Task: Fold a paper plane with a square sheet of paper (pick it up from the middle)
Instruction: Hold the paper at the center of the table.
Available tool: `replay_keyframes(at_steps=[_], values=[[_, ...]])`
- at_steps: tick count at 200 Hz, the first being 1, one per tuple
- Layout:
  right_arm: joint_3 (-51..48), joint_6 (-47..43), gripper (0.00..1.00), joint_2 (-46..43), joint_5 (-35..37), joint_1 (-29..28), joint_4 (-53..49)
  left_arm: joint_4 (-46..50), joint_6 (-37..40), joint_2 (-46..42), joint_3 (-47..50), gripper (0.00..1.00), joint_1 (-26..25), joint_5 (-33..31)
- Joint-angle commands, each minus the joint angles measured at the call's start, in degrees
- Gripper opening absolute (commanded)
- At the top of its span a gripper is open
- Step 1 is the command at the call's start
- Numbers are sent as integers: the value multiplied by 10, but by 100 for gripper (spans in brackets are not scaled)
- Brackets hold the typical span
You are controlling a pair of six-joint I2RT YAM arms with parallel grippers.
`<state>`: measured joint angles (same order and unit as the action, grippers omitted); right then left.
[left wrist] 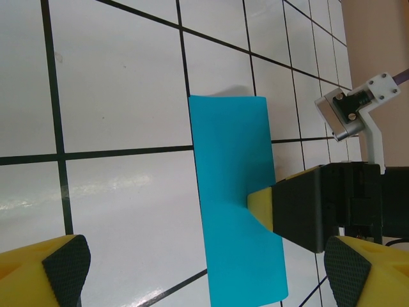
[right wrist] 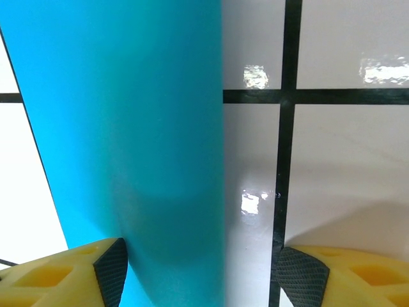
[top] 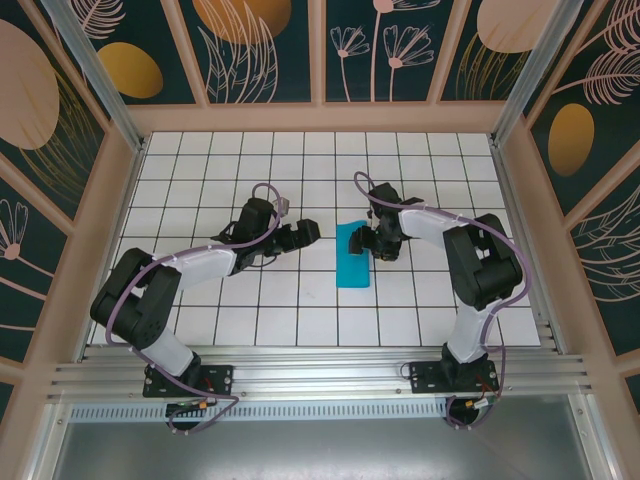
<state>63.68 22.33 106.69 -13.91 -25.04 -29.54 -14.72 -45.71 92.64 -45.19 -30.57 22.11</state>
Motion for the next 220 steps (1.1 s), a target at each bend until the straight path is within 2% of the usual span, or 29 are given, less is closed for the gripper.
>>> replay_keyframes(at_steps=[1, 75, 113, 132, 154, 170, 188, 220], values=[[-45, -35, 72, 103, 91, 3, 31, 0, 9, 2, -12, 96, -4, 9], [-38, -46, 72, 112, 103, 3, 23, -2, 7, 6, -17, 95, -5, 17], [-39, -41, 72, 113, 100, 3, 28, 7, 2, 21, -39, 85, -8, 20], [-39, -40, 72, 114, 99, 4, 27, 20, -9, 40, -63, 72, -20, 10], [-41, -36, 72, 116, 99, 4, 29, 26, -40, 87, -97, 42, -38, 1], [-43, -34, 72, 117, 98, 4, 30, 26, -61, 119, -127, 25, -54, -3], [-42, -34, 72, 119, 97, 5, 32, 20, -81, 153, -152, 0, -70, 2], [-41, -32, 72, 125, 93, 4, 35, 10, -103, 191, -174, 0, -89, 3]])
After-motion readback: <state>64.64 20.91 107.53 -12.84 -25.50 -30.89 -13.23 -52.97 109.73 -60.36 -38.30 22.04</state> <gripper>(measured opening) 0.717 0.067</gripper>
